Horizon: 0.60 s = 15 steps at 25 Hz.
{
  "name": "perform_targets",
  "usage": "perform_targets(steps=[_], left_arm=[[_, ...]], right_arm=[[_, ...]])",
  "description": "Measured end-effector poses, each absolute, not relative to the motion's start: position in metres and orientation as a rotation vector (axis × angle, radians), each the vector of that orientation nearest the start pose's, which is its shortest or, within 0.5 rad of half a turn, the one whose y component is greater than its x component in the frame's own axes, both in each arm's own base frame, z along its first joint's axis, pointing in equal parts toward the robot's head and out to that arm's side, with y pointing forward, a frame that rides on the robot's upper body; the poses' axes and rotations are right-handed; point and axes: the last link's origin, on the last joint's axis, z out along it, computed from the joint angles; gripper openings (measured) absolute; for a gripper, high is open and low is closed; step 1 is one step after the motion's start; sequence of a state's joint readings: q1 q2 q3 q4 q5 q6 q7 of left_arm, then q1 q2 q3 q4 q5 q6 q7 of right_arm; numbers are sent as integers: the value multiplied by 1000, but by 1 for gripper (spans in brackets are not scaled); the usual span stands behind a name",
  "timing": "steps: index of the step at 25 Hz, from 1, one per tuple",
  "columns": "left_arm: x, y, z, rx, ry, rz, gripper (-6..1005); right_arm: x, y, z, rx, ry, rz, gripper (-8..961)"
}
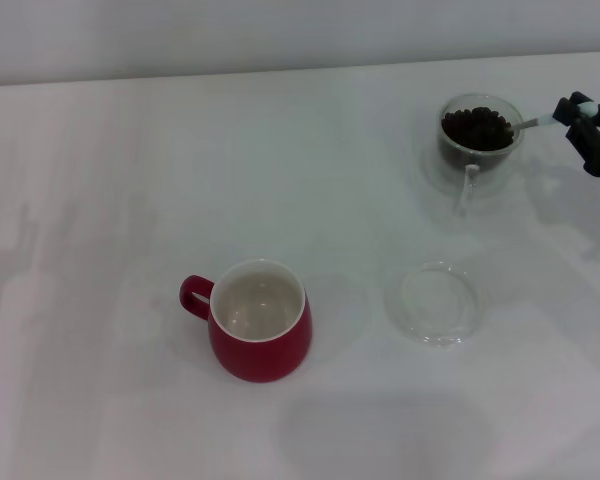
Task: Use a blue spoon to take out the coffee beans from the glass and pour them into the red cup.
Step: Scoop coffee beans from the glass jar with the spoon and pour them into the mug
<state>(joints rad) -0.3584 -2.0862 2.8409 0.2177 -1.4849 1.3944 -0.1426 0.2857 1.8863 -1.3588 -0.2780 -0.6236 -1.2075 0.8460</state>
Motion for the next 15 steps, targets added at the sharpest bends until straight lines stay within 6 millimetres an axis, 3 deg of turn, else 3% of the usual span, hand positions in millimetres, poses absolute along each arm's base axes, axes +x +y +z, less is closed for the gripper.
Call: perform_targets(steps=[15], left_arm=[[-332, 287, -13, -1438, -579, -827, 774]], right_arm=[[371, 306, 56, -1899, 940, 913, 146]])
